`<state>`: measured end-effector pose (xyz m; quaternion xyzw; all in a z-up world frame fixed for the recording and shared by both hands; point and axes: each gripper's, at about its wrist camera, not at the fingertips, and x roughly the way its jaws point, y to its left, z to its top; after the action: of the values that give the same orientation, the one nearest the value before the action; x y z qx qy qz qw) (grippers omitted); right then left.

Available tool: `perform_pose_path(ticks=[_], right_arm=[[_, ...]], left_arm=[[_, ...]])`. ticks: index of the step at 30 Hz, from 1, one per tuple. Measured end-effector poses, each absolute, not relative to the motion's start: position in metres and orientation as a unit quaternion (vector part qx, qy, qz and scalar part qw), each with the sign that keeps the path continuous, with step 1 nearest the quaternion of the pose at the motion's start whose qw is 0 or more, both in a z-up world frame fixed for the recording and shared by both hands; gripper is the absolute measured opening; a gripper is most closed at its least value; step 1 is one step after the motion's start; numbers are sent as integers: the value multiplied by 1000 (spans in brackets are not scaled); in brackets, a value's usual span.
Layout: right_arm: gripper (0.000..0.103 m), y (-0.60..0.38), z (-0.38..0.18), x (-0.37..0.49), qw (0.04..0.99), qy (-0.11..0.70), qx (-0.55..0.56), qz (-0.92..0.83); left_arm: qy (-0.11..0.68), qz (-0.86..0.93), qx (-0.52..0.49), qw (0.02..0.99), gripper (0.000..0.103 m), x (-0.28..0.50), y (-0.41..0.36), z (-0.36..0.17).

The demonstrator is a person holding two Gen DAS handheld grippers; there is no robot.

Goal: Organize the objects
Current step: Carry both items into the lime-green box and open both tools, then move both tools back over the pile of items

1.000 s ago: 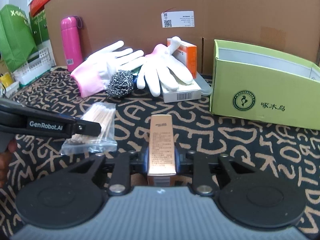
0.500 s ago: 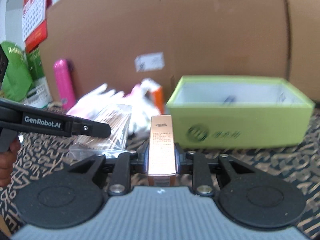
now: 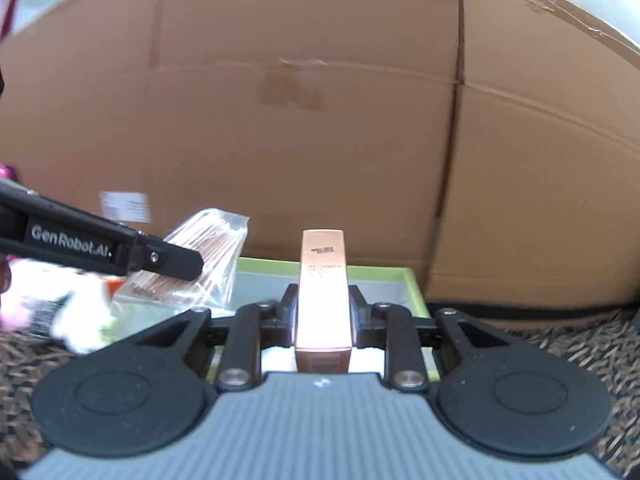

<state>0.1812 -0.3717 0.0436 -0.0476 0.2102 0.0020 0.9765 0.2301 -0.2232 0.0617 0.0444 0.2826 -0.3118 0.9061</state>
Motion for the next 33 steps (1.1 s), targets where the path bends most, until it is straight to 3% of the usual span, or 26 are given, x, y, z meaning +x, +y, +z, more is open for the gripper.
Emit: perform_pose_path(ticks=[7,16,17,18,19,21,23,25,29,33], right_arm=[[24,-398,14,235,964,262,-40,12],[24,-394,-9,259,955,285,-75,21],[26,-394,-10,260,956,283,-79,24],[38,-395,-10,256,957,277,-85,26],[39,-396,-8,252,959,267,-95,16],[58,-400,2,239,966,238,-102,-4],[73,-406,14,222,976,201,-86,-8],[79,-407,26,204,983,170,-76,-8],[103,-394,34,167,989,123,-84,-14],[103,-375,29,127,991,116,-68,14]], left_arm=[[332,-286,131,889,13,269,-269,22],[329,-283,135,891,16,274,-272,9],[327,-285,129,892,29,273,-269,9],[330,-282,121,893,46,273,-264,10],[331,-276,109,895,66,273,-258,12],[316,-271,70,907,82,271,-238,18],[300,-271,18,914,83,264,-217,26],[294,-270,-29,916,85,256,-197,34],[265,-269,-82,922,91,229,-165,44],[230,-267,-97,931,97,183,-138,42]])
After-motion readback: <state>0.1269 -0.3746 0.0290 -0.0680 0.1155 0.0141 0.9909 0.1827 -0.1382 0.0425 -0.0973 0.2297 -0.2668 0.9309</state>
